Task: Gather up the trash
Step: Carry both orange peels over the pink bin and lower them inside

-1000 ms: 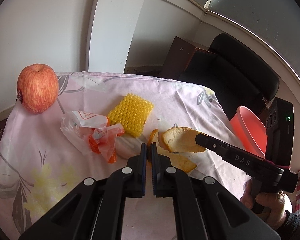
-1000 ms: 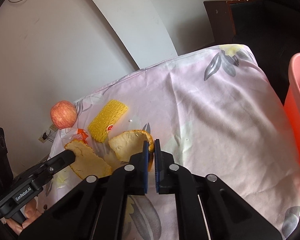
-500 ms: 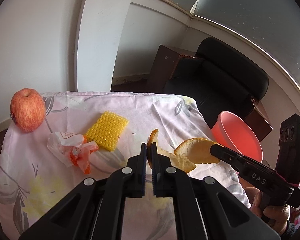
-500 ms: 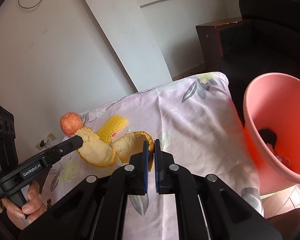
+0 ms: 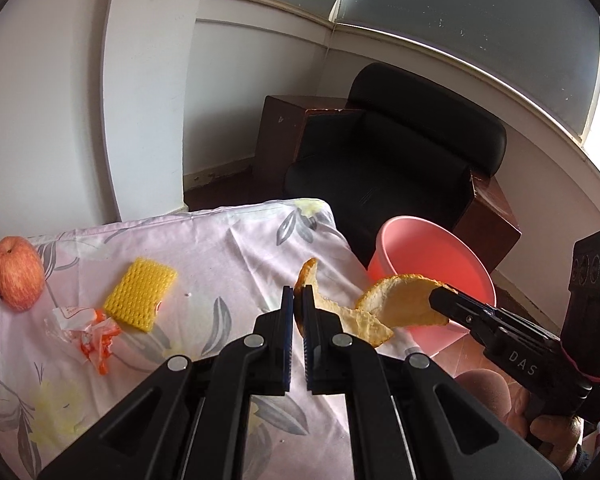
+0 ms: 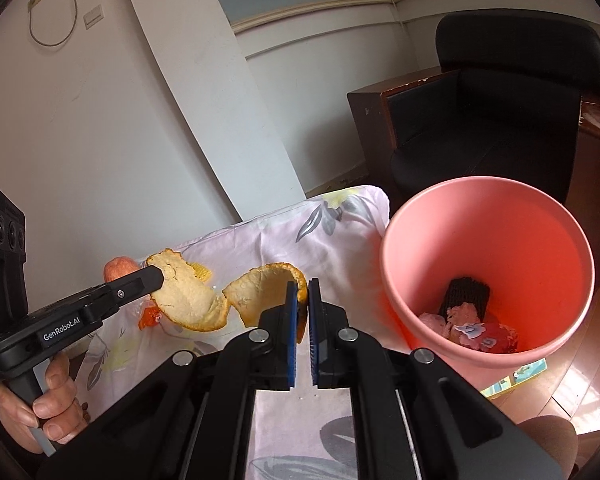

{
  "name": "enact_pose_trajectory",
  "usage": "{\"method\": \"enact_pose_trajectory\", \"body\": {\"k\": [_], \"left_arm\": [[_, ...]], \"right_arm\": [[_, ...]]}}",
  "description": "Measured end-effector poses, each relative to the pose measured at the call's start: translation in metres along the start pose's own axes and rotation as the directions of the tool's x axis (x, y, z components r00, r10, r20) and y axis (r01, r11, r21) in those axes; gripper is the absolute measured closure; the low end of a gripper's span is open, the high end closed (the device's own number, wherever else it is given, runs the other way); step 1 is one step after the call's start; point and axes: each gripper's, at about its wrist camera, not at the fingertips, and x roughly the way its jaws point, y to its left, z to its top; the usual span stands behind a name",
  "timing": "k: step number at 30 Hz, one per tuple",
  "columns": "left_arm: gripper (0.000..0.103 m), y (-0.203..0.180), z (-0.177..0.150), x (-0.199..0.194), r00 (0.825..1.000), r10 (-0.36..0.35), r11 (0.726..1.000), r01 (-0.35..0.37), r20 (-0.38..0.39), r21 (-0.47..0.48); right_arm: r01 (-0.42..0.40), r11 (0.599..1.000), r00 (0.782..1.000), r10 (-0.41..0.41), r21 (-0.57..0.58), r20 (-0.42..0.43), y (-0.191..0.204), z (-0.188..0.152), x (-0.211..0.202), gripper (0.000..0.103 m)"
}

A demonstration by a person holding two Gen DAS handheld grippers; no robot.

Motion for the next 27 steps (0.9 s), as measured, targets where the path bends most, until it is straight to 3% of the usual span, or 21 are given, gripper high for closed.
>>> {"method": "enact_pose_trajectory", "body": {"k": [17, 27], "left_arm": [[0.099, -0.071, 0.024, 0.012, 0.998, -0.063, 0.991, 0.060, 0.017, 0.121], [0.099, -0.103, 0.033, 0.031, 0.995, -0.095, 0.981, 0.093, 0.006, 0.169]], "right_arm": [[0.066, 0.990, 0.991, -0.080, 0.121, 0.112, -0.065, 0.012, -0.035, 0.097], [0.145, 0.975, 0.976, -0.168, 0.166, 0.137, -0.099, 0.013, -0.042, 0.097]]}}
